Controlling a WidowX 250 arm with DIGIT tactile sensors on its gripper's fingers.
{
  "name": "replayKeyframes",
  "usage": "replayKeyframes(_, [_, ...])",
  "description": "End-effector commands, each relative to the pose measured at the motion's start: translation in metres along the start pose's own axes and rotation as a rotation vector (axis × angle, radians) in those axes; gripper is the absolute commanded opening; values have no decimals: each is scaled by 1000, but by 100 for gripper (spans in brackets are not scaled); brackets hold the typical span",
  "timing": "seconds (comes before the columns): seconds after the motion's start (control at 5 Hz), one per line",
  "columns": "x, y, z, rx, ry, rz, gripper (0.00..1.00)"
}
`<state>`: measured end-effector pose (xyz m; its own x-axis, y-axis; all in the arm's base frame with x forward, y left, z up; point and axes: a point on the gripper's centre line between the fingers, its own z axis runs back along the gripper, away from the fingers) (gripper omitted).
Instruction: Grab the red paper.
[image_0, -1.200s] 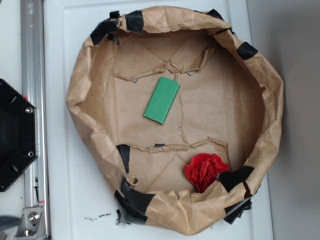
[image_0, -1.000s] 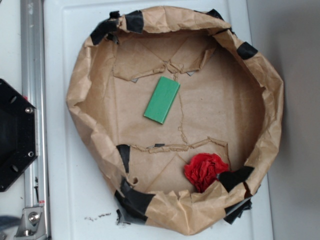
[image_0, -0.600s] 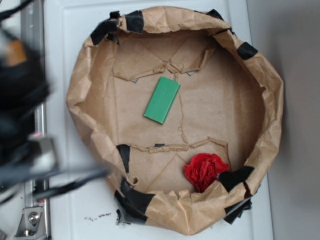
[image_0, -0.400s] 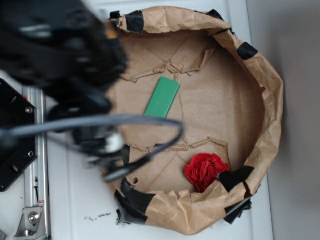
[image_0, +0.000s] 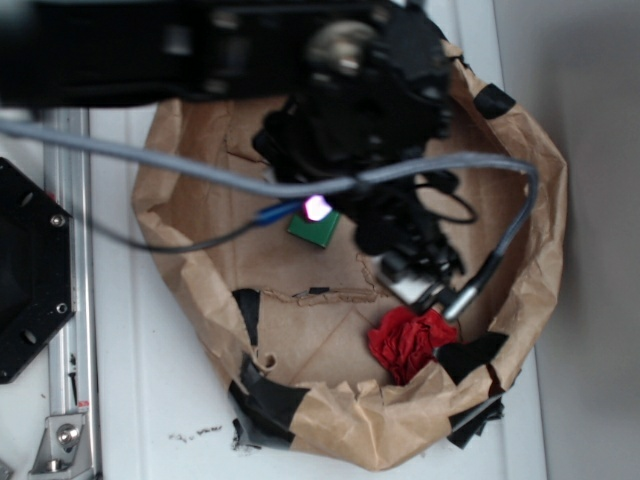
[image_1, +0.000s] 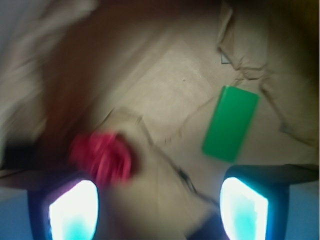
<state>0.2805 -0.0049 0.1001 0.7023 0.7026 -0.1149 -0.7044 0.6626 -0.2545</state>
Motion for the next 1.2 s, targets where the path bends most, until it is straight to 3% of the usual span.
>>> replayKeyframes(0.0, [21,-28,-54,-94,132,146,100])
replayKeyframes(0.2, [-4,-48,-76,-114,301,151,100])
replayKeyframes(0.4, [-39,-53,-92,-19,408,139,100])
replayKeyframes(0.6, [-62,-44,-89,38,434,109,100])
replayKeyframes(0.8, [-71,-39,-81,76,407,87,0])
replayKeyframes(1.0, [-70,-34,-73,93,372,94,0])
